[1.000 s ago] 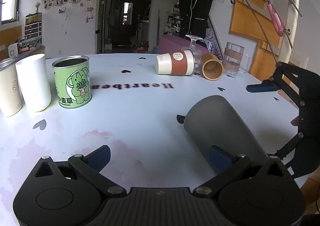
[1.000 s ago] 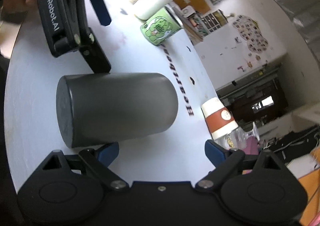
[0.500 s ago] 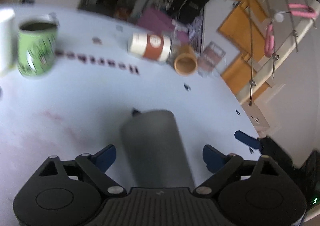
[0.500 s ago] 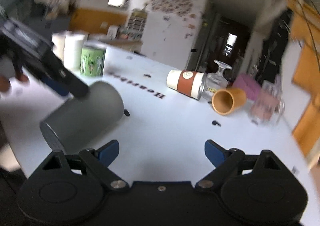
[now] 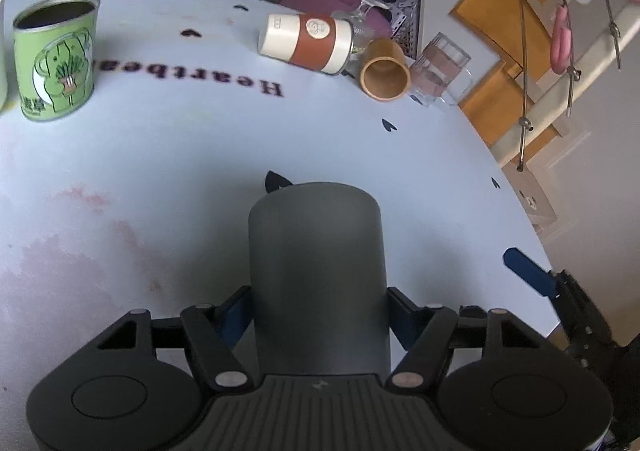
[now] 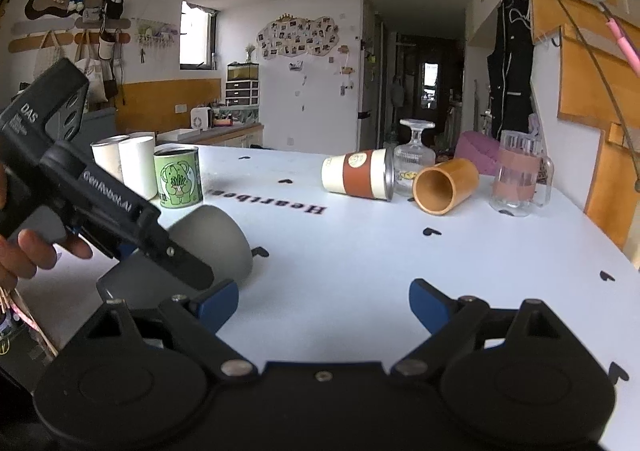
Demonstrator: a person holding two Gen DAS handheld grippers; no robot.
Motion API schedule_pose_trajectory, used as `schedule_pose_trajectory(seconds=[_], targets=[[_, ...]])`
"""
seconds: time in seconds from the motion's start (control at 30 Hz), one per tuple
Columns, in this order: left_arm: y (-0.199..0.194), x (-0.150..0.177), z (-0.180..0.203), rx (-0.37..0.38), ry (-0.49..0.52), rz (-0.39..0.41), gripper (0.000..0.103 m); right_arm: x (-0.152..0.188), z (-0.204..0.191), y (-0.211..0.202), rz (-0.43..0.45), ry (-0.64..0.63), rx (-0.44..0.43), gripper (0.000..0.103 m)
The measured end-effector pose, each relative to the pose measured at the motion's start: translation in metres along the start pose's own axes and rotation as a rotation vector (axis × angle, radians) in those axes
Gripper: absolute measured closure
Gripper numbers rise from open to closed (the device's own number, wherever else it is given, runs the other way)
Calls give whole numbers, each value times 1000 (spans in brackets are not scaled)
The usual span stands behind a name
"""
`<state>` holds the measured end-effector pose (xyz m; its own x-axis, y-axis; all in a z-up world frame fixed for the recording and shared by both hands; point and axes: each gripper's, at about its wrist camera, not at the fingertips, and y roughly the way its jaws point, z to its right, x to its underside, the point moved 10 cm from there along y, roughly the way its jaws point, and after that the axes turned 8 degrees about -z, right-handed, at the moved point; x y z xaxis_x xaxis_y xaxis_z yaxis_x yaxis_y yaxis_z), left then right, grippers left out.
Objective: Flip cup upright
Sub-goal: 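Grasp the grey cup with the left gripper while the right gripper releases it, then rotate the grey cup upright with the left gripper and lower it beside the beige cup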
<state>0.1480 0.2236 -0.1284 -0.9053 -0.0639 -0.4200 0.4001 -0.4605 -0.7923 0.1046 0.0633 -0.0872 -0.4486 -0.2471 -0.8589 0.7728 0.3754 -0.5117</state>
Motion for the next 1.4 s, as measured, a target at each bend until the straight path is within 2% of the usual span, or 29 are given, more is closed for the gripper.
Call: schedule_pose_trajectory(seconds=[0.2,0.4,0.53,0.63,0.73,0.87,1.0,1.13,1.23,1.4], targets=[[-24,-5,-2,-86,94,137,33,-8,-13,-7,46,-6,-31,11],[-60,-11,-12,-230,175,302,33,-16,-24,-7,68,-17,-54,11],[-84,-14,-37,-328,156,388,33,-15,-30,-7,77,-28,-62,11],[-95,-16,-59,-349,102,411,33,-16,-33,-5,80,-24,-70,11],[-99,-17,-69,-318,55,413,33,-22,-43,3,70,1,-119,13],[-100,-20,-61,-231,25,424,33,-26,-74,19,28,41,-268,18],[-93,-16,-48,-150,21,417,33,-34,-101,36,-17,143,-431,24],[-87,-13,-41,-108,20,405,33,-42,-114,47,-45,216,-519,27],[-86,-12,-39,-75,6,404,33,-41,-123,50,-66,207,-545,30],[-93,-10,-42,-90,5,432,33,-33,-124,61,-112,196,-513,36]])
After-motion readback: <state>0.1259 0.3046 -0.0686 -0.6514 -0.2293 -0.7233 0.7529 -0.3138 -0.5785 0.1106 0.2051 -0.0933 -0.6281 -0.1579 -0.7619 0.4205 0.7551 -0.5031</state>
